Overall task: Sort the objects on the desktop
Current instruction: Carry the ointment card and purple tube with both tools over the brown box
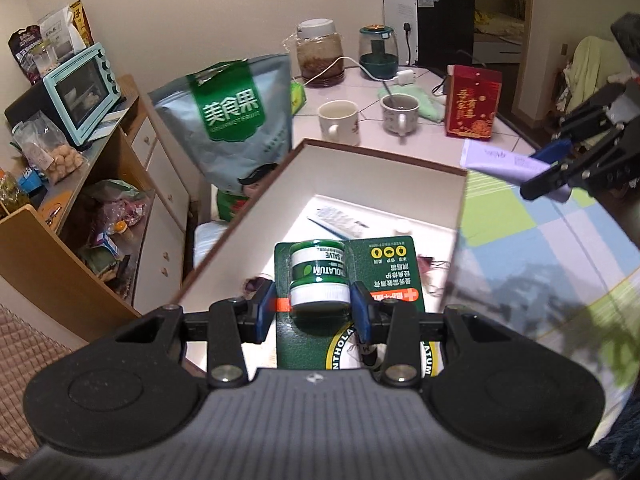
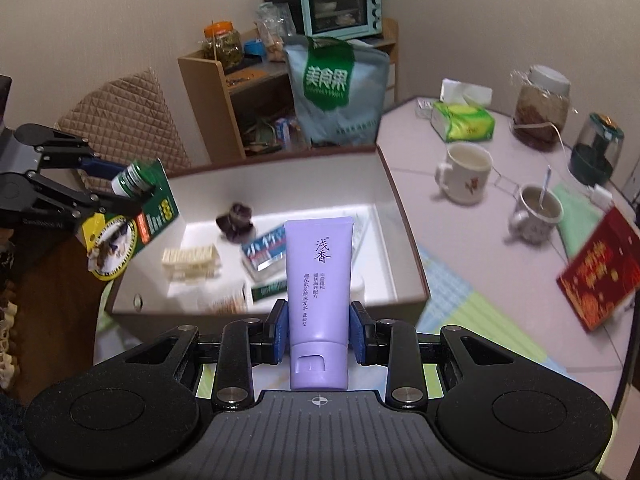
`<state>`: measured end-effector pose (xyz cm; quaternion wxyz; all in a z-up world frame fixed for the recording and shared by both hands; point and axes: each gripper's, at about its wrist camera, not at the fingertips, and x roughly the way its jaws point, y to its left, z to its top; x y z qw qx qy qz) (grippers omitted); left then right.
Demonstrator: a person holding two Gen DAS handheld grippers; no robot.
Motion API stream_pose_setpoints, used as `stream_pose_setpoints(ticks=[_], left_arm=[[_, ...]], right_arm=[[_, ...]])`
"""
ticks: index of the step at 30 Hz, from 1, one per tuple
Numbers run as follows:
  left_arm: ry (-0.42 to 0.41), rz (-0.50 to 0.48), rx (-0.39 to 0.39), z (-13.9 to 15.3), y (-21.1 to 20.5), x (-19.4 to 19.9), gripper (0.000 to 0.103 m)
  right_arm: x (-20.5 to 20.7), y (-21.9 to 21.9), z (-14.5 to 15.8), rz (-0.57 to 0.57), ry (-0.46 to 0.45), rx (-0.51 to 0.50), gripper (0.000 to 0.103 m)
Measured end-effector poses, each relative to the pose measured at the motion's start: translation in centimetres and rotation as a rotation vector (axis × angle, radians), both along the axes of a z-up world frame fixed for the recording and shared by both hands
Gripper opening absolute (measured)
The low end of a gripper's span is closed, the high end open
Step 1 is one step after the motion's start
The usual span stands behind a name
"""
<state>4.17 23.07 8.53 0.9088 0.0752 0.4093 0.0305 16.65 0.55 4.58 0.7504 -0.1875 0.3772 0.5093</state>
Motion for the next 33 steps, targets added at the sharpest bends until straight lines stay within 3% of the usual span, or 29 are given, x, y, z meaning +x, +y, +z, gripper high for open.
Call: stream_pose_setpoints(ticks=[12,33], left_arm=[[0.039,-0.118,-0.034,-2.8,2.8,4.6,0.035],[0.216,-0.406,0.011,-11.7,-1.6,12.1,0.035]], right_arm=[[2.6,6.5,-0.3,0.001,0.021,-0.016,0.031],[7.9,8.3,-4.0,-0.078,0.088,-0.091,0.031]])
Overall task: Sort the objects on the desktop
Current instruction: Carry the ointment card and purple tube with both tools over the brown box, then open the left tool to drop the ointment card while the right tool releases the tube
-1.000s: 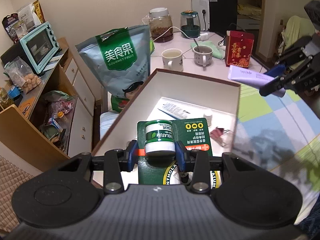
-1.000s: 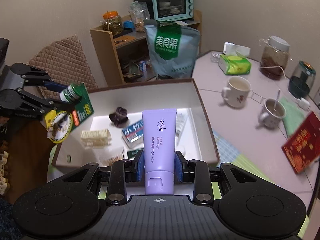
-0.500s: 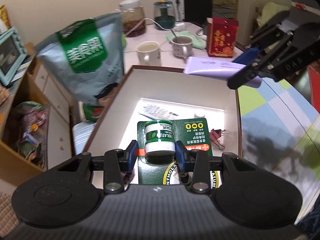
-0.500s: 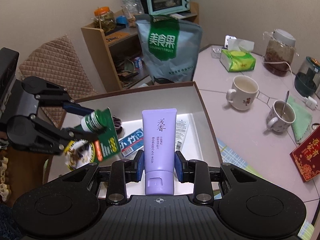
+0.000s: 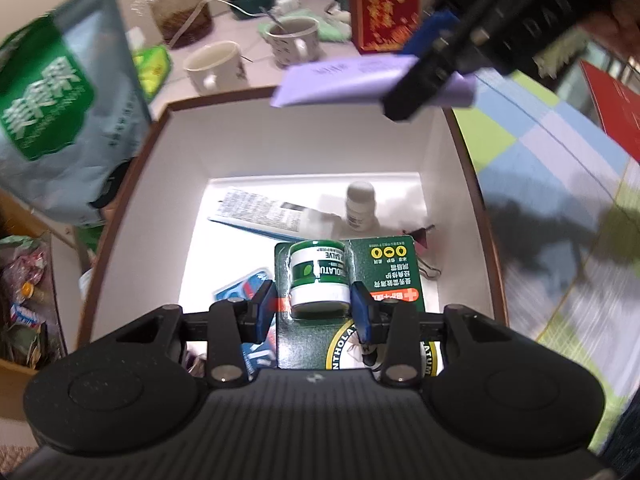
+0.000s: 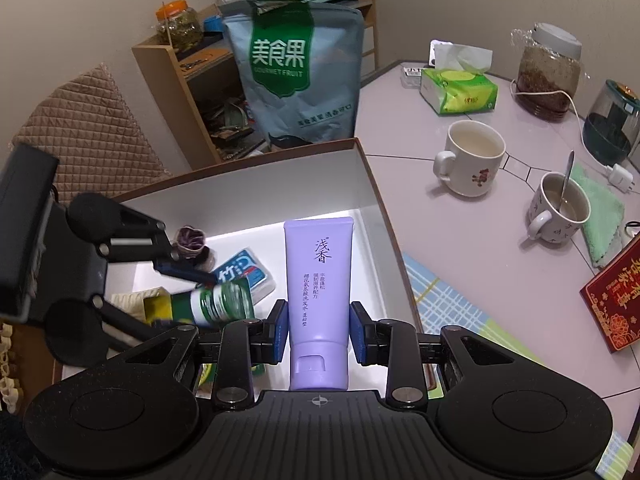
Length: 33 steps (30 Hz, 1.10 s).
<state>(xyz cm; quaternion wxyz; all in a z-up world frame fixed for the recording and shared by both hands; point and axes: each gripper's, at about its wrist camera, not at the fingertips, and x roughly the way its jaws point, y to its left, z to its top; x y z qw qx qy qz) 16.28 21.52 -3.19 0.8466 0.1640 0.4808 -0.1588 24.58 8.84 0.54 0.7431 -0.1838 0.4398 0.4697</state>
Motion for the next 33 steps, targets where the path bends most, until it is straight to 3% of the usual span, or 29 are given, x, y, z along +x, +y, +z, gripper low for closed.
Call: stream_pose_setpoints(ticks=[9,17,28,33], left_arm=[[0.047,-0.013,-0.032,-2.1,-0.2,1.2,0.038],[0.026,0.038,-0.085,-1.0,1.4,1.9,0.038],[-0.010,0.105,-0.093,0.1,3.8,3.2,0.038],[-0.011,0.119,-0.096,-0.2,4.5,3.7,0.038]], right_arm=[[2.0,1.2,-1.7,0.003,0.033,-0.018,0.031],[3.7,3.3,-3.7,0.020,0.046,-0.042,0.031],[5.7,6.4,-6.3,0.013,0.065,-0.054,0.031],[5.3,7.7,-6.5,0.027,0.022,-0.061,0.031]])
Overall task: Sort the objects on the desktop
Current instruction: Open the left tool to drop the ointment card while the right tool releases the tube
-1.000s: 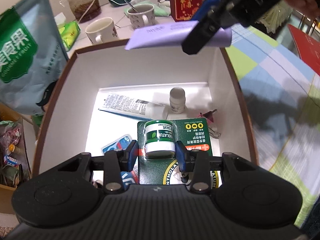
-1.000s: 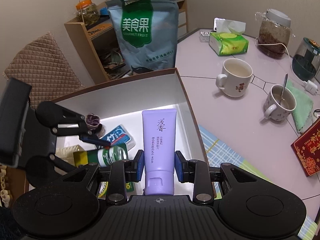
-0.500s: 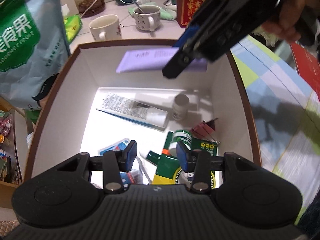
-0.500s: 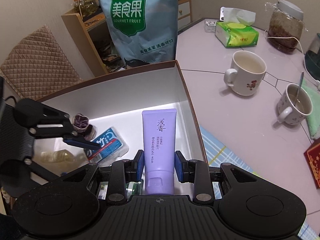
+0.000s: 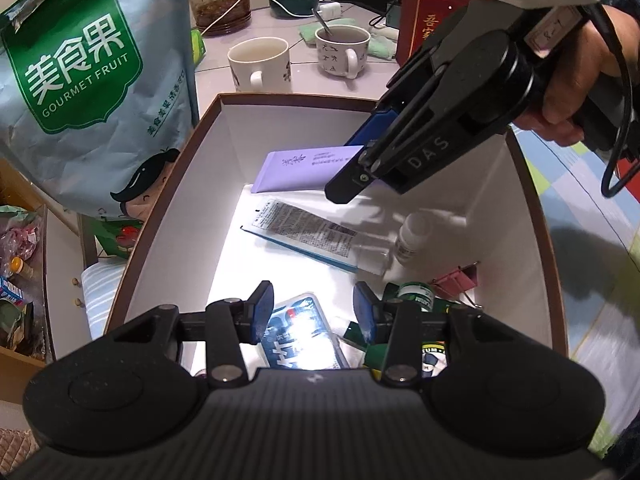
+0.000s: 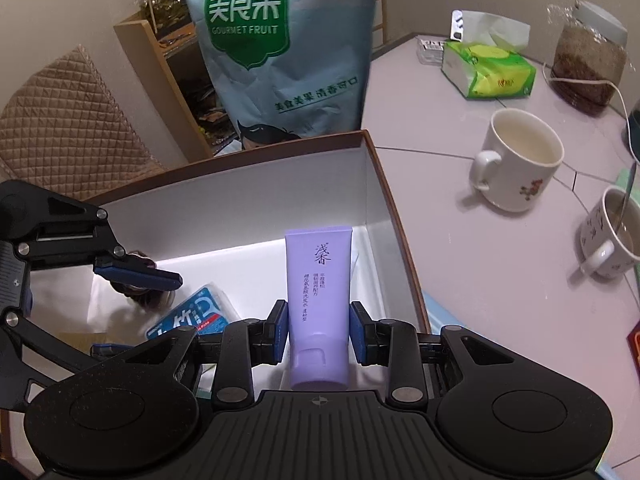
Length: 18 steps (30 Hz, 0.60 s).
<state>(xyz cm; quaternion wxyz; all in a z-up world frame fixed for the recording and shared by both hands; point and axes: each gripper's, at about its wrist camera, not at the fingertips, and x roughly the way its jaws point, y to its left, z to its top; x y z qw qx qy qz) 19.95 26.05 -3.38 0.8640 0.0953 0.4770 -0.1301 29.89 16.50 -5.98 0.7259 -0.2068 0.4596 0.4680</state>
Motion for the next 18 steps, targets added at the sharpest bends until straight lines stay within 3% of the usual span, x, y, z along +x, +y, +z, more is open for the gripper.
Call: stream_pose_setpoints(ticks=[7,18], left_arm=[[0.013,0.006,-0.003,-0.5,0.4,0.0,0.039],[0.052,0.032,0.016,-1.0,0.5,0.0,0.041]], right_arm=[[-3.0,1.6,-1.2,0.110,-0.327,-0.145,0.031],[-2.9,0.0,-0.4,0.112,-0.303,-0.133,0.031]])
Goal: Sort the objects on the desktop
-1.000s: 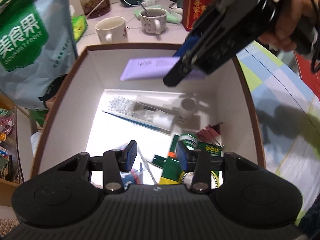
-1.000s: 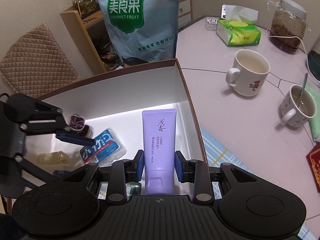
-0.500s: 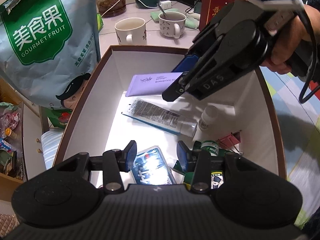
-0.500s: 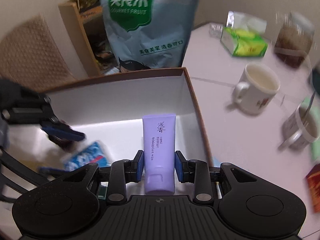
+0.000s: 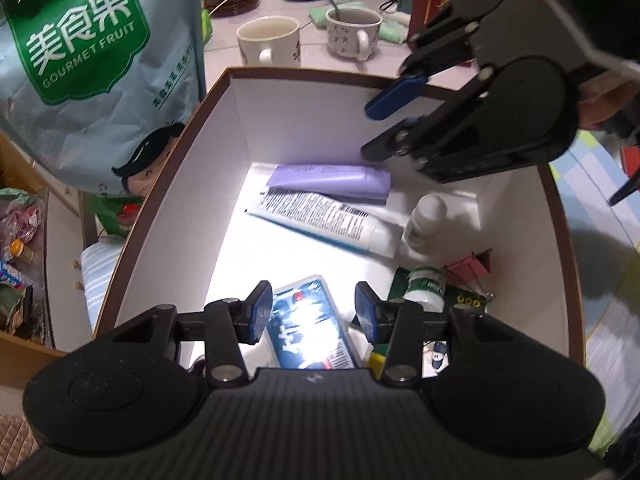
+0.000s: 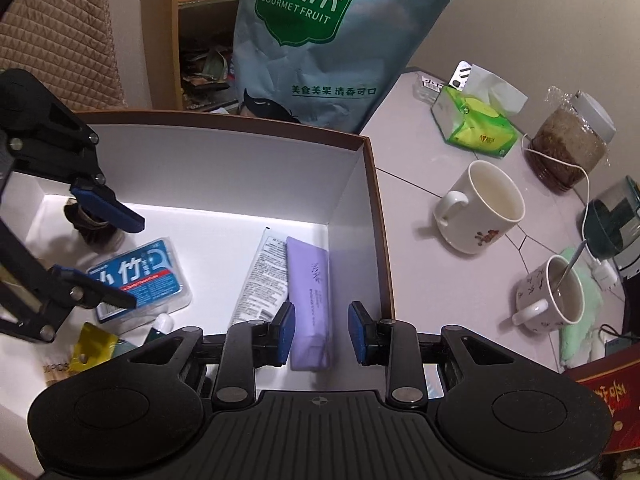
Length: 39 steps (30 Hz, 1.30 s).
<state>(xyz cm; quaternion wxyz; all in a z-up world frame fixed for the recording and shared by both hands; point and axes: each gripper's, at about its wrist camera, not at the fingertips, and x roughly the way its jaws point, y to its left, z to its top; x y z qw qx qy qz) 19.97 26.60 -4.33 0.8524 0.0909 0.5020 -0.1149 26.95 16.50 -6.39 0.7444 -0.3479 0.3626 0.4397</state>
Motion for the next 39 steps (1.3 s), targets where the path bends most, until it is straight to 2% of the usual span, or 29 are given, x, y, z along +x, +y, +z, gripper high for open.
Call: stream_pose_setpoints(ticks=[4,7,31,32,33,34,35,39], left_arm=[[0.022,0.026,0.017,0.1,0.3,-0.2,0.044],[0.027,0.038,0.035,0.5,0.4,-0.7,0.052],[-0.010,0.078,0.133,5.3,-0.6,-7.2,0.066],[-0.013,0.079,0.137,5.5,-0.7,-7.5,0.066],[-0.016,0.079,0.141,5.7,-0.9,-7.8,0.066],[-0.019,0.080,0.145,5.9,-1.0,-8.1,0.067],[-0.021,0.080,0.150,6.0,-1.1,-8.4,0.069],[-0.025,0.082,0.162,6.5,-1.7,-9.5,0.070]], right_arm=[[-0.9,-0.5,0.5,-0.002,0.019,0.001,0.031],[-1.3,-0.8,0.8,-0.009,0.039,0.005,0.031],[-4.3,-4.9,3.7,-0.158,0.189,0.092,0.032],[-4.5,-5.0,3.8,-0.161,0.193,0.094,0.038],[-4.7,-5.1,3.9,-0.167,0.189,0.101,0.068],[-5.0,-5.3,4.1,-0.176,0.180,0.111,0.082],[-5.3,-5.5,4.4,-0.181,0.168,0.126,0.089],[-6.4,-6.0,5.5,-0.183,0.156,0.163,0.089]])
